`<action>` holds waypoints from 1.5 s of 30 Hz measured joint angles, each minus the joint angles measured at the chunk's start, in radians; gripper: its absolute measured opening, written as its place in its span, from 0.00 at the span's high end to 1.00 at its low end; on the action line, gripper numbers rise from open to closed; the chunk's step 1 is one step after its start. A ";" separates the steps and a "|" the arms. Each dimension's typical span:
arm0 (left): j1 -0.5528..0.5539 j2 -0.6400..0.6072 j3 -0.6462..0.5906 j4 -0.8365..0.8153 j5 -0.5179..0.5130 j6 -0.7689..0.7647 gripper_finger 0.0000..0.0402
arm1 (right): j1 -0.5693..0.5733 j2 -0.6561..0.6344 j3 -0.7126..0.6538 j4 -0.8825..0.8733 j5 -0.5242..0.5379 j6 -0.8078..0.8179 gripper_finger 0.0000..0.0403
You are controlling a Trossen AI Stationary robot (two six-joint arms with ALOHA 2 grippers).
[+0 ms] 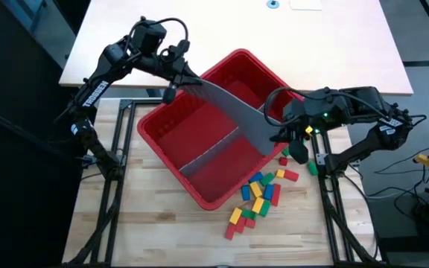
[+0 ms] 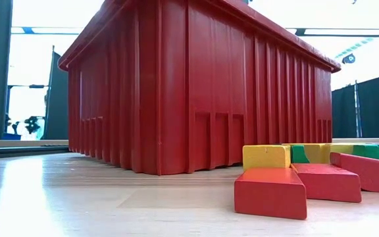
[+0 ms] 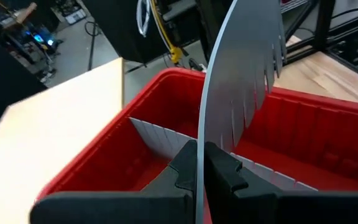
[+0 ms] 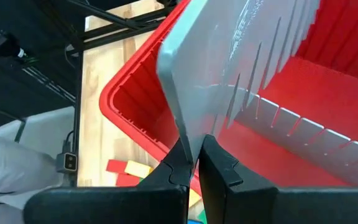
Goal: Sort blocks
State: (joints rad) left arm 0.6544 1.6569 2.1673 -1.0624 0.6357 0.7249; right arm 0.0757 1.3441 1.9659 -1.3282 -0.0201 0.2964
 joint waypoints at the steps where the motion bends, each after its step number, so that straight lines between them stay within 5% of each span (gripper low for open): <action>1: 0.000 0.000 -0.004 -0.008 0.000 0.005 1.00 | 0.000 -0.001 0.001 -0.002 0.002 0.001 1.00; 9: -0.001 0.000 -0.034 -0.060 0.010 0.024 1.00 | 0.000 -0.028 0.020 0.001 0.076 0.030 0.94; 30: 0.000 0.001 -0.036 -0.117 0.002 0.024 1.00 | 0.000 -0.073 0.024 -0.001 0.339 -0.031 0.57; 45: -0.001 0.006 -0.037 -0.183 0.034 0.052 1.00 | -0.047 -0.061 0.024 0.006 0.387 -0.092 0.54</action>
State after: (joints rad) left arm 0.6537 1.6634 2.1307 -1.2459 0.6697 0.7773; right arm 0.0292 1.2833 1.9900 -1.3222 0.3668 0.2047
